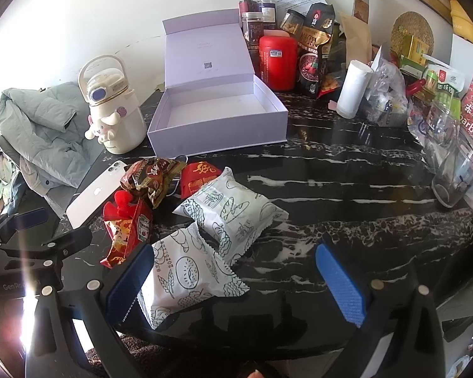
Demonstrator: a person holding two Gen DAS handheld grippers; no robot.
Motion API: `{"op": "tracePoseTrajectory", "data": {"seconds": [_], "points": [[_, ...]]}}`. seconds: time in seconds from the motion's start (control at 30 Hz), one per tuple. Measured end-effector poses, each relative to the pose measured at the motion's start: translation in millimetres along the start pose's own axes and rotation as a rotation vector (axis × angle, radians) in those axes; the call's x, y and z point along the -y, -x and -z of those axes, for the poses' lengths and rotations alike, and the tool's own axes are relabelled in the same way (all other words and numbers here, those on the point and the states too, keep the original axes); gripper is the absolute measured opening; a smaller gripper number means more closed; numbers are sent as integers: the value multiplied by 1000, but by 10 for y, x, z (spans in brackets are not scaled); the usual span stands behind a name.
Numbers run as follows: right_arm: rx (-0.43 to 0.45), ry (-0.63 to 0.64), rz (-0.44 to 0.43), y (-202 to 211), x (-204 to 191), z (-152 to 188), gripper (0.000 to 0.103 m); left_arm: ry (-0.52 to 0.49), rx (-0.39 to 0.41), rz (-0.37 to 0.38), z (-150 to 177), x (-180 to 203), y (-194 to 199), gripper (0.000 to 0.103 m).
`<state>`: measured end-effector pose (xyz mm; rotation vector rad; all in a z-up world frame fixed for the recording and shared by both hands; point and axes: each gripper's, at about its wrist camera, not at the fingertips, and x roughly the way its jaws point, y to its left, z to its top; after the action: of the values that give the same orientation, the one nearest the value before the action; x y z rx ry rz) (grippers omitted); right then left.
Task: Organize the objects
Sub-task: 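Move both grippers forward toward the pile of snack packets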
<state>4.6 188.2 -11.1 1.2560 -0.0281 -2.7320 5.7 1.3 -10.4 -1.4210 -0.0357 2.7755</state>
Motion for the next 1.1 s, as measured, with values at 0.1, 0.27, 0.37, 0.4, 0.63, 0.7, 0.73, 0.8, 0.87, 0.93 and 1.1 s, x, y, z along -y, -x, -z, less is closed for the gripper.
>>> {"op": "tracePoseTrajectory", "data": {"seconds": [0.1,0.27,0.37,0.4,0.63,0.7,0.73,0.8,0.87,0.93,1.1], "points": [[-1,3,-5,11,-4,26,103,3,-2,-2,24,0,15,103],[-7,6,-19,26,-23,87,103,14,-9,-2,87,-13,39,103],[-15,11,-32,26,-50,135,103,23,-13,-6,128,-26,53,103],[-20,12,-37,22,-60,153,103,26,-15,-8,145,-34,57,103],[-50,30,-90,-46,-137,256,103,34,-41,16,262,-57,38,103],[-66,30,-114,-97,-152,274,103,32,-48,25,277,-60,22,103],[-75,30,-120,-125,-158,277,103,30,-51,27,279,-57,11,103],[-89,30,-124,-186,-165,279,103,22,-58,38,278,-58,-17,103],[-104,30,-131,-247,-175,280,103,12,-70,52,274,-53,-55,103],[-120,37,-140,-313,-193,274,103,6,-80,62,262,-44,-98,103],[-155,46,-155,-467,-208,248,103,-9,-85,54,193,-33,-181,102]]}}
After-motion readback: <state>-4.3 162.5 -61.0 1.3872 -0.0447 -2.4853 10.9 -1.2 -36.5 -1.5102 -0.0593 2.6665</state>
